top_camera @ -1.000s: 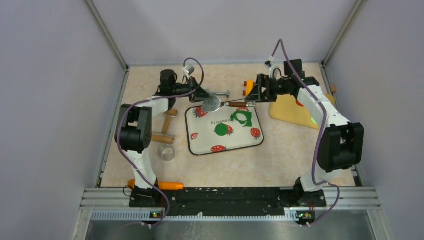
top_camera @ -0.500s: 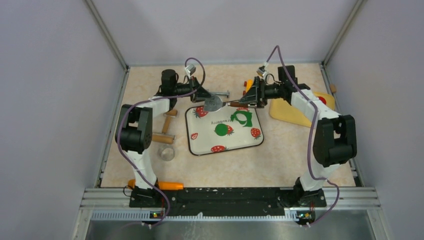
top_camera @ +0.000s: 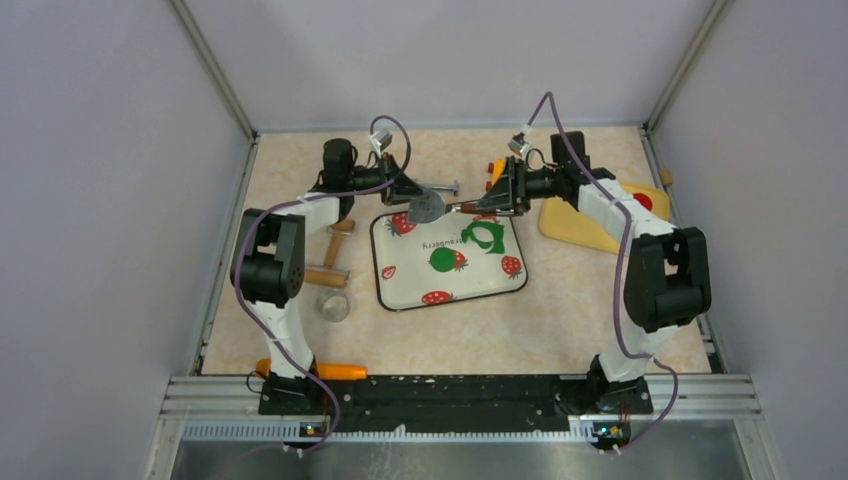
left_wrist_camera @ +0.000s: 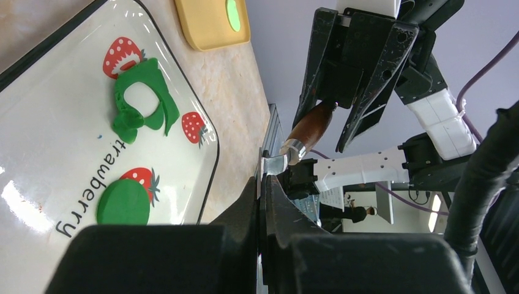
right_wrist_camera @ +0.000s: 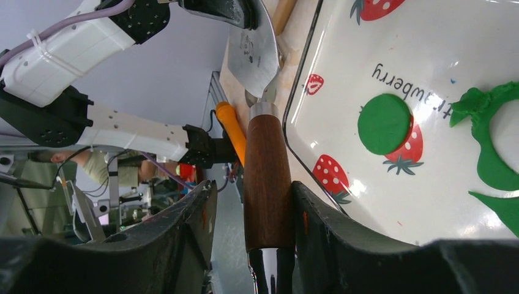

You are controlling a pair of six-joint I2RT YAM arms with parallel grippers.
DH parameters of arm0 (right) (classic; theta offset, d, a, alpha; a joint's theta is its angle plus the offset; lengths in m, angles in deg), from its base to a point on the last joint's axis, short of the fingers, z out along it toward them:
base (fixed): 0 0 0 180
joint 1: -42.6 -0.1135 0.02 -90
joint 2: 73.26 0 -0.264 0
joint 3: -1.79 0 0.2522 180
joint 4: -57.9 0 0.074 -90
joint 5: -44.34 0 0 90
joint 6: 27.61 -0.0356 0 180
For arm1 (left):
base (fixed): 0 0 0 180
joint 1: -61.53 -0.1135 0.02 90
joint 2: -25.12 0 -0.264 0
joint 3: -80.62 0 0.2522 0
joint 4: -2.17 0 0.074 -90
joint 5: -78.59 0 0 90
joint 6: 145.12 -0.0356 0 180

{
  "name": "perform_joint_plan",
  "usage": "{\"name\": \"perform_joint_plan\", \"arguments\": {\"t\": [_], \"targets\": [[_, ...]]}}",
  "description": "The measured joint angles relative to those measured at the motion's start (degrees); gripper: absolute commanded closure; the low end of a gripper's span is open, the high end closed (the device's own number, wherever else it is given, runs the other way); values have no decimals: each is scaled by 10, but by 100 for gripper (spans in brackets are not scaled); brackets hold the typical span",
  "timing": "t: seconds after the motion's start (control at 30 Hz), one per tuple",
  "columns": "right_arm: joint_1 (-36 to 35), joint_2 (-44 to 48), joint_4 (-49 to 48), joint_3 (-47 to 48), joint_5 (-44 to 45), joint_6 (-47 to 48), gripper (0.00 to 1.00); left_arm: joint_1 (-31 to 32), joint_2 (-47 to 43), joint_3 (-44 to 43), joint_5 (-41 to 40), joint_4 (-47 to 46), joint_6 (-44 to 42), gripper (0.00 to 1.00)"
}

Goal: Roll out the dumpling wrappers from the dough

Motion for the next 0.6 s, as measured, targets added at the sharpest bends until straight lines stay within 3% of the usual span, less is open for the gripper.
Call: {"name": "perform_joint_plan", "arguments": {"t": [0.17, 0.33, 0.37, 0.43, 0.47, 0.53, 0.6], "targets": [[-3, 0, 21, 0, 8, 20, 59, 0, 0, 0, 0, 5, -2, 100], [-6, 0, 36, 0, 16, 37, 61, 0, 0, 0, 0, 6, -3, 100], [-7, 0, 40, 0, 17, 42, 65, 0, 0, 0, 0, 6, -4, 100], [-8, 0, 47, 0, 18, 49, 95, 0, 0, 0, 0, 6, -4, 100], [-9, 0, 51, 0, 19, 51, 100, 0, 0, 0, 0, 6, -5, 96], [-9, 0, 56, 0, 18, 61, 100, 0, 0, 0, 0, 8, -7, 65], [-9, 0, 66, 1, 23, 73, 100, 0, 0, -2, -4, 24, -29, 47]]}}
